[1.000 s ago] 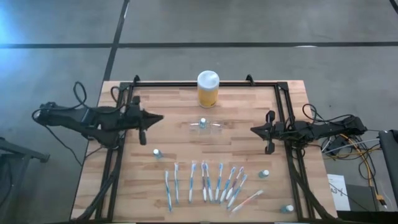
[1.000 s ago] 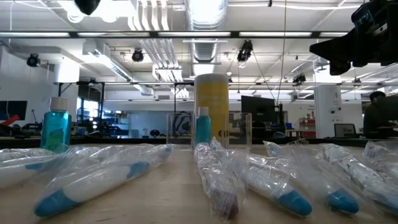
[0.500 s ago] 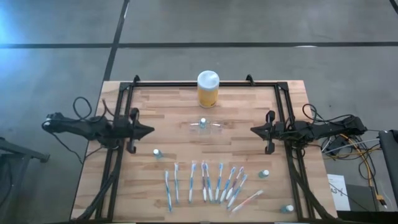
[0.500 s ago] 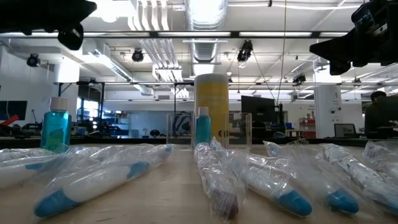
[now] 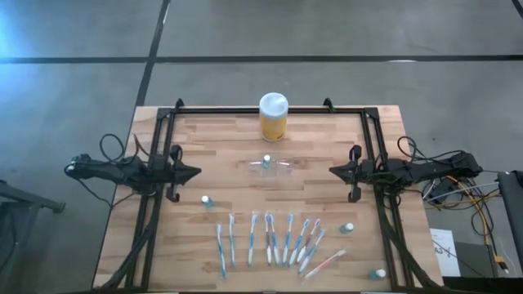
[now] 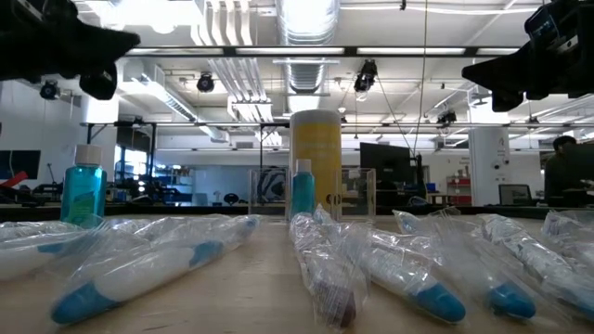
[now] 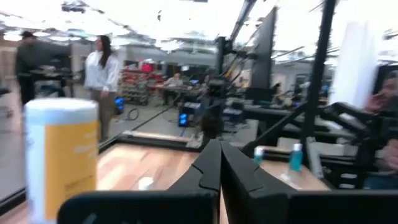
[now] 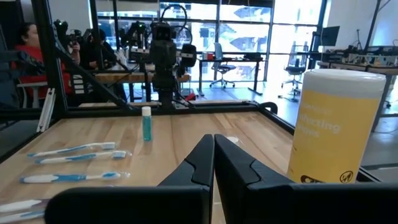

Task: Pick & Place toothbrushing station
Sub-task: Put the blue mouthwash into the middle of the transparent organizer

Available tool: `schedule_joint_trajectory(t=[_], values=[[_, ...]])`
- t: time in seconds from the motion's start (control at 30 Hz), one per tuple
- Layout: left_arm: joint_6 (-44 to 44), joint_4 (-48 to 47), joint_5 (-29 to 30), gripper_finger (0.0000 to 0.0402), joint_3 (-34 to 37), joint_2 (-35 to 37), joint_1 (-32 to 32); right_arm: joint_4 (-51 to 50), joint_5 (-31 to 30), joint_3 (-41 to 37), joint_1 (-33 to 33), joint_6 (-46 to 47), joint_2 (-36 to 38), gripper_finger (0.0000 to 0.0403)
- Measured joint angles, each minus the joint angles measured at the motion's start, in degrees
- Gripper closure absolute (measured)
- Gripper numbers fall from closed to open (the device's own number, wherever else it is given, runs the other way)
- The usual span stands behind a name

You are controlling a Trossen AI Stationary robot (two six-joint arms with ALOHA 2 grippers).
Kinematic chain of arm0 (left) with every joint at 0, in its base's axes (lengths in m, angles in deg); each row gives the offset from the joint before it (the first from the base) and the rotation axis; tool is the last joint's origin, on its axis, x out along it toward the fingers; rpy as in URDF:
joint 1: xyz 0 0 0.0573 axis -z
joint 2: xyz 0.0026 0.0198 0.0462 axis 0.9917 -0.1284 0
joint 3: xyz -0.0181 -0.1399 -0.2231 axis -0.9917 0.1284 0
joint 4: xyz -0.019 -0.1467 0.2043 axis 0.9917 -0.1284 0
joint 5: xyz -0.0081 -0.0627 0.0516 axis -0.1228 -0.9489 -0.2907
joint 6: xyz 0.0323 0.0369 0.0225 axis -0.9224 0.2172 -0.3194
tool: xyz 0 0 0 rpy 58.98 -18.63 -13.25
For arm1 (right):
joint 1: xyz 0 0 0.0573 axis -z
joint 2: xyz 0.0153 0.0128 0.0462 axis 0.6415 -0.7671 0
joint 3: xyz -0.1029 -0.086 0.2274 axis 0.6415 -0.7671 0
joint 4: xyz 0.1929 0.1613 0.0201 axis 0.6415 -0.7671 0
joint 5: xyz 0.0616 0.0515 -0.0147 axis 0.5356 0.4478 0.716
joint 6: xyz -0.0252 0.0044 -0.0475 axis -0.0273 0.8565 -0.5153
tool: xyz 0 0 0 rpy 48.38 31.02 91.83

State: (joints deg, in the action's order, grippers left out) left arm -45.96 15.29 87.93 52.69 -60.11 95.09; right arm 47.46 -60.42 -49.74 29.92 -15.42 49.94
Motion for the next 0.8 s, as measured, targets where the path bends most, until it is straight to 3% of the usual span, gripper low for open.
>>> schedule_joint_trajectory(t=[0.6, 0.8], values=[[-0.4, -3.1, 0.6, 0.0392, 1.3, 1.9, 0.0, 0.4, 0.0, 0.0, 0.0, -2.8, 0.0, 0.0394], [-5.2, -3.2, 0.6, 0.0392, 1.3, 1.8, 0.0, 0.3, 0.0, 0.0, 0.0, -1.3, 0.0, 0.0394]])
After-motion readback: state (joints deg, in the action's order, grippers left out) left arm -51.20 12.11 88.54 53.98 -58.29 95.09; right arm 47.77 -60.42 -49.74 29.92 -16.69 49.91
